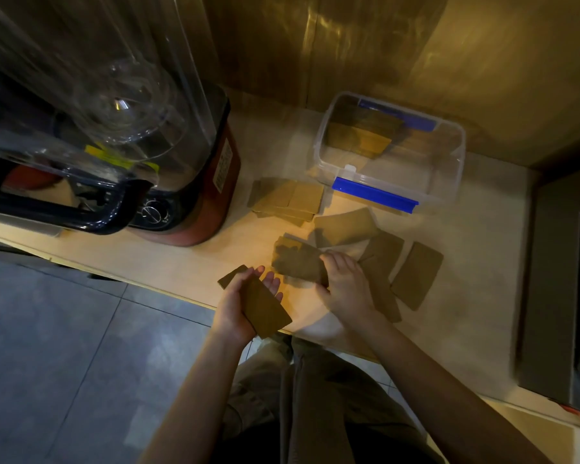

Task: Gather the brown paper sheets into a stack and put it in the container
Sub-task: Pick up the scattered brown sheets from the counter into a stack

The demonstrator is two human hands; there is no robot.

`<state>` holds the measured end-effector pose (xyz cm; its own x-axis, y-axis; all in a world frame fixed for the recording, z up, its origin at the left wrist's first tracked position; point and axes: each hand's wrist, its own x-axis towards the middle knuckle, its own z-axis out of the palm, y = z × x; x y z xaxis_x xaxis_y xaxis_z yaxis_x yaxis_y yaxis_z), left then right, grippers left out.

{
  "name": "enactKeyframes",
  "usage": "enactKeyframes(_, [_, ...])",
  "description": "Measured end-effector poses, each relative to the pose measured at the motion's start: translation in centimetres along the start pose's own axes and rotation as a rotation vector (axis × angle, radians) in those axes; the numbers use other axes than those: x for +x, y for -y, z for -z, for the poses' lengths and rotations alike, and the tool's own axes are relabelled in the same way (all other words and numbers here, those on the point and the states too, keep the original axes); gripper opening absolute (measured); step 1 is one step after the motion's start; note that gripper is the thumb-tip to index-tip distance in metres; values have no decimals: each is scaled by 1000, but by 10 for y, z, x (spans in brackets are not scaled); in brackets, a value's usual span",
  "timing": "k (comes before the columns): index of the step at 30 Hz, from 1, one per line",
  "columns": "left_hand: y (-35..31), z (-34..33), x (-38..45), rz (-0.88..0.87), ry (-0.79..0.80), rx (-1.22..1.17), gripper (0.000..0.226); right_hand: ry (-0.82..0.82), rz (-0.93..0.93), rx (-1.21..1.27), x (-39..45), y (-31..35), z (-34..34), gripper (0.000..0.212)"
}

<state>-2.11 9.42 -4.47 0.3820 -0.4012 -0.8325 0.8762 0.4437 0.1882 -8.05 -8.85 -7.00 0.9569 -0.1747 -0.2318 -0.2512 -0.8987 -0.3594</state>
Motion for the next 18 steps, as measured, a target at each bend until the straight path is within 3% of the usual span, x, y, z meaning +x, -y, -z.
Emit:
enactKeyframes(8, [2,-3,-1,4,-17,-10,20,57,40,-68,14,1,14,62])
enactKeyframes(13, [5,-13,-1,-49,-33,161,32,-26,-58,206,4,11,44,58])
enactKeyframes(18, [12,-30,-3,-111,113,329,52,-132,-144,466,-24,29,66,48])
